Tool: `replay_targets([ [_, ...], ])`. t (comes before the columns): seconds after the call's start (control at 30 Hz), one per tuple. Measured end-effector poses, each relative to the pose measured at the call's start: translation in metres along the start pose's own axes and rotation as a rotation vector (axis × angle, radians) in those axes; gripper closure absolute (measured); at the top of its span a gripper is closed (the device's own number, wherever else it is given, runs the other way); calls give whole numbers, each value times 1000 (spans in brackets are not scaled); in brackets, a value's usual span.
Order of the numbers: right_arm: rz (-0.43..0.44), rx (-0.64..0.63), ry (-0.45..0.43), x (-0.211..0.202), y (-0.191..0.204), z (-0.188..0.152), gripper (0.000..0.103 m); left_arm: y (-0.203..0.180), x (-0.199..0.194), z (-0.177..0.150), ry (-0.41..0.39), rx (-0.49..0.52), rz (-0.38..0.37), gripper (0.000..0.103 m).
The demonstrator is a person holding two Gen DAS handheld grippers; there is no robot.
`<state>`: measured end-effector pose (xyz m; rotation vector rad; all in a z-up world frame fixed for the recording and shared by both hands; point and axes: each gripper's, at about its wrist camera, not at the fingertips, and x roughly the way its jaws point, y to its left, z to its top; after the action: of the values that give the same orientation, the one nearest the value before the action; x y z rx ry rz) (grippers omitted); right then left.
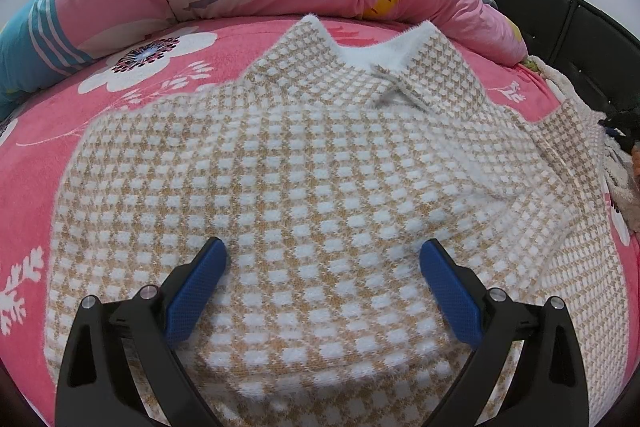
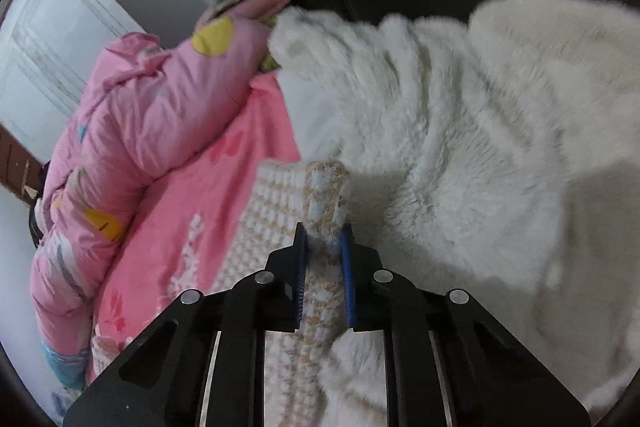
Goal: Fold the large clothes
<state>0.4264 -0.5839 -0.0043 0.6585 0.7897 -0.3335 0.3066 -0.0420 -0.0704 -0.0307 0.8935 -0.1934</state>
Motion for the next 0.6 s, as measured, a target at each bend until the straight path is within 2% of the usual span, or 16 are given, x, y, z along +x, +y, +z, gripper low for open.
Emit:
replay_targets([
  [0.2, 59, -131, -114, -93, 47, -4, 91, 1, 0, -1, -6, -5, -6, 7],
  [0.4, 151, -244, -207, -194, 114, -29, 91, 2, 0, 1, -6, -16, -19, 7],
  [0.6, 211, -324, -248, -260, 182, -54, 92, 18, -23, 10, -28, -124, -69, 7],
])
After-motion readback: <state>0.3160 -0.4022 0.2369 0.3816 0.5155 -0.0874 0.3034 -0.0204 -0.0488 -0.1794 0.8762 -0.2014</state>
